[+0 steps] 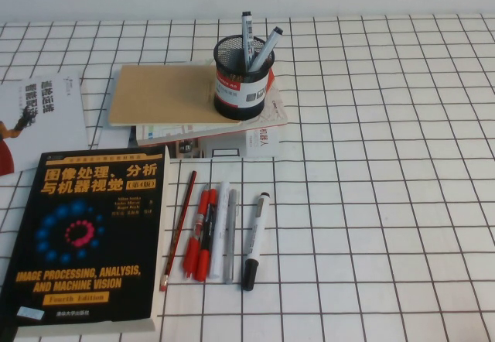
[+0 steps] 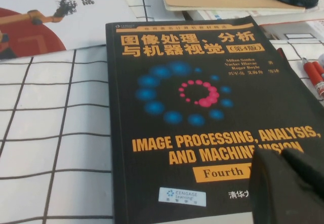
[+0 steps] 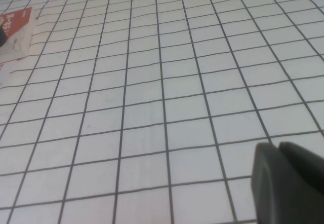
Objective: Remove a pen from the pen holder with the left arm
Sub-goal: 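Take a marker out of the pen holder and lay it on the table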
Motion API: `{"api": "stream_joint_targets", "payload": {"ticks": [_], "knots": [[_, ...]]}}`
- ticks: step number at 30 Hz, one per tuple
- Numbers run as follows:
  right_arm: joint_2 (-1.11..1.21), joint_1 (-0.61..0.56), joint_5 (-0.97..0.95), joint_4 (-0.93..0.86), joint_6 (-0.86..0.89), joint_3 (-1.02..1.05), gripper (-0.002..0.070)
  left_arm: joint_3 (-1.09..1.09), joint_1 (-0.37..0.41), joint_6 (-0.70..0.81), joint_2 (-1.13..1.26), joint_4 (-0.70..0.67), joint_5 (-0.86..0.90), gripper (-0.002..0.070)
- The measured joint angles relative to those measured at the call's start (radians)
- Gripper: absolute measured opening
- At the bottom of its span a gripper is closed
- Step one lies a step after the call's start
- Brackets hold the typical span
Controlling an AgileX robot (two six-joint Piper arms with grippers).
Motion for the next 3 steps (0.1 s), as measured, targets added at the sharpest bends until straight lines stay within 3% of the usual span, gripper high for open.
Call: {"api": "stream_joint_targets", "payload": {"ticks": [3], "knots": [[0.000,0.000,0.000,0.000,0.000,0.000,-0.0016,0.000,0.000,0.000,0.000,0.000,0.000,-0.0001]]}}
